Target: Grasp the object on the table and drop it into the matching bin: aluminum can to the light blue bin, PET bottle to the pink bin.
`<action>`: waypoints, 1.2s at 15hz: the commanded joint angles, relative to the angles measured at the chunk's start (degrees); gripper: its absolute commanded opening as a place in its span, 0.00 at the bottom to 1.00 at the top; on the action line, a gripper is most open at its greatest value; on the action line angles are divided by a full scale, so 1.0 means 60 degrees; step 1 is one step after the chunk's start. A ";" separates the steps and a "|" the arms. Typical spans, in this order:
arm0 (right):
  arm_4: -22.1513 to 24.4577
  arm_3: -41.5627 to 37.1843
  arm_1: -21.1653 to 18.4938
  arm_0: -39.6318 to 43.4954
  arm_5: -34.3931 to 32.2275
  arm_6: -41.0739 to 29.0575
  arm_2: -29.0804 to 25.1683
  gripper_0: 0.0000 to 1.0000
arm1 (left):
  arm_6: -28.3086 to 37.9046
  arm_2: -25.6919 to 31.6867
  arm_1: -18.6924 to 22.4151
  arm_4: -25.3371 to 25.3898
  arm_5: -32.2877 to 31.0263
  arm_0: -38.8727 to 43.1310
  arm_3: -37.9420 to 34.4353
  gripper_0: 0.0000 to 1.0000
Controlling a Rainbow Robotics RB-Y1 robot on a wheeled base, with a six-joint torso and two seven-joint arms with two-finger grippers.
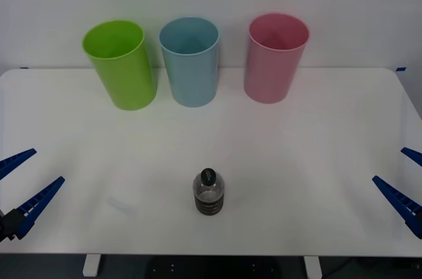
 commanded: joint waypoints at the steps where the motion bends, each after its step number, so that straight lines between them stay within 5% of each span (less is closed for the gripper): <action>1: 0.0000 0.0000 0.0000 0.0000 0.0000 0.0000 0.0000 1.00 | 0.0000 0.0000 0.0000 0.0000 0.0000 0.0000 0.0000 1.00; 6: -0.0246 0.0028 0.0288 0.0036 -0.0052 -0.0044 0.0093 1.00 | 0.0000 0.0000 0.0000 0.0000 0.0000 0.0000 0.0000 1.00; 18: 0.0018 0.1712 -0.0517 -0.1151 -0.1048 0.0381 0.2275 1.00 | 0.0000 0.0000 0.0000 0.0000 0.0000 0.0000 0.0000 1.00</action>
